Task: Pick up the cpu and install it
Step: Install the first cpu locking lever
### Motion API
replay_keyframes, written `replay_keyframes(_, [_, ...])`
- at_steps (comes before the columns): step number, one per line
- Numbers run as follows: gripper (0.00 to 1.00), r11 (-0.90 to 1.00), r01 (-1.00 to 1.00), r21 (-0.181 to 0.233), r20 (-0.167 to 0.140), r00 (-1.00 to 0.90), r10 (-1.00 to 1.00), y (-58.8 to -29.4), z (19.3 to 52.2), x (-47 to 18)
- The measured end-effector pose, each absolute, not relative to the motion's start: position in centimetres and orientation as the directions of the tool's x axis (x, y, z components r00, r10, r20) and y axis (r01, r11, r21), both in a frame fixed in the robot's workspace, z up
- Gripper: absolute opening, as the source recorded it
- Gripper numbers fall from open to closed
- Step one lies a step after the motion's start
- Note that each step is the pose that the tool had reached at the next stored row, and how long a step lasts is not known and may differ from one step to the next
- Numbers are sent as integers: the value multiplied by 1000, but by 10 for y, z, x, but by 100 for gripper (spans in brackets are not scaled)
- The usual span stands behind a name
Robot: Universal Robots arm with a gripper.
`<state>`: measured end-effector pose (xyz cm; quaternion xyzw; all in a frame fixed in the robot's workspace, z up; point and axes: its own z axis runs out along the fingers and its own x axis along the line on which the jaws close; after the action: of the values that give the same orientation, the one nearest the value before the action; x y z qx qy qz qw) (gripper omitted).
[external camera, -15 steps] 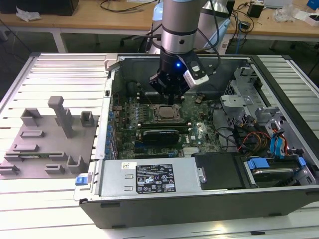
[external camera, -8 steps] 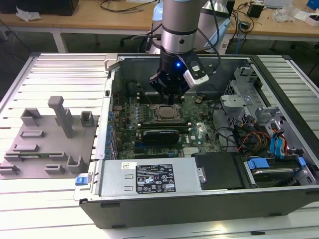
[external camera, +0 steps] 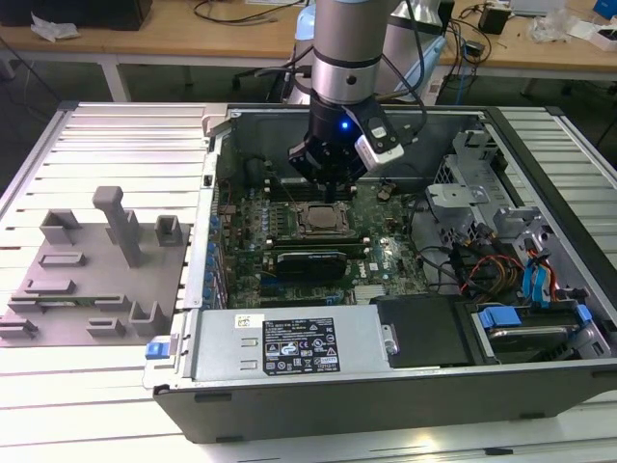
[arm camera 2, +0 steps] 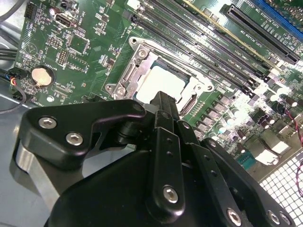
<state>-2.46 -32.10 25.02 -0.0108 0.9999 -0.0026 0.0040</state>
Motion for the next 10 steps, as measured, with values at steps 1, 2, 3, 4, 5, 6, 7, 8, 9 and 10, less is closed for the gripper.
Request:
replay_keyframes(1, [11,1000,-22,-5,-8,-1000,-22,-321,250,-26])
replay_keyframes(2, [11,1000,-22,-5,-8,-1000,-22,-321,250,-28])
replay_keyframes(3, [11,1000,-22,-5,-8,-1000,-22,-321,250,-30])
replay_keyframes(4, [11,1000,-22,-4,-8,-1000,-22,-321,250,-34])
replay_keyframes(5, [11,1000,-22,-3,-9,-1000,-22,-321,250,-39])
replay_keyframes(6, [11,1000,-22,-3,-9,-1000,-22,-321,250,-44])
replay_keyframes(7, [11,1000,-22,-3,-9,-1000,-22,-321,250,-47])
replay_keyframes(8, [11,1000,-22,-3,-9,-1000,-22,-321,250,-50])
replay_keyframes(9, [11,1000,-22,-3,-10,-1000,-22,-321,250,-59])
replay_keyframes(10, [11,1000,-22,-3,-10,-1000,-22,-321,250,-62])
